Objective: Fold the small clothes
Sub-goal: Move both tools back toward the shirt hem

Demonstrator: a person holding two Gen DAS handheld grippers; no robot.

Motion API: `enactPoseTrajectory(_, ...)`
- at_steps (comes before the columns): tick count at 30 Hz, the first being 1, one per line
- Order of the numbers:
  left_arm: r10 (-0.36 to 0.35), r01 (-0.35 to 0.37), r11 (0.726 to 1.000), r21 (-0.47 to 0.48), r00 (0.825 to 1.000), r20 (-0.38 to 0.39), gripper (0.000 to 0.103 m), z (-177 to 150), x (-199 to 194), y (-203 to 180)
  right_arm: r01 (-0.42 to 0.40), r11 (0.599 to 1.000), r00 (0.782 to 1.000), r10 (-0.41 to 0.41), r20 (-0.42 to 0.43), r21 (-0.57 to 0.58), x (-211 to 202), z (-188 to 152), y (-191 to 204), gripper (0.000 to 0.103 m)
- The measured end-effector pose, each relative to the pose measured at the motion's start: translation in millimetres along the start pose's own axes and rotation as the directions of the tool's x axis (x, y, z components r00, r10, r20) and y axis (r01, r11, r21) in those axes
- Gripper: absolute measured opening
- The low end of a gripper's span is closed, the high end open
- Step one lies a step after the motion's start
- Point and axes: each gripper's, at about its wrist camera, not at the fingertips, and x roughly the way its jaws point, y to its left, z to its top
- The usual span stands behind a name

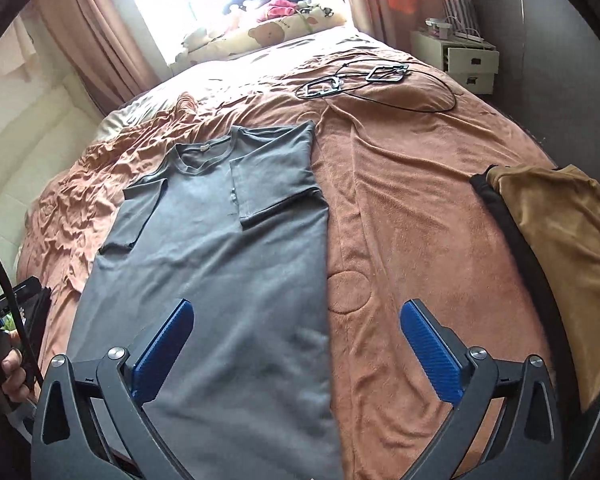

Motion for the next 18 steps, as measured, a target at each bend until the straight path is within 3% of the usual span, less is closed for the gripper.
enactPoseTrajectory(9,0.008,-0.002,0.995,-0.103,0.998,0.062,0.102,-30,-60,50,-0.02,0.999,0.998,0.022,0.057,-0.038,-32,-38,5,0.103)
enactPoseTrajectory(18,0.042,-0.033,0.995,-0.093,0.994,0.098,0.102,-56,-125,74,-0.106,0.994,0.988,0.107,0.113,-0.013,-61,-70,-1,0.103)
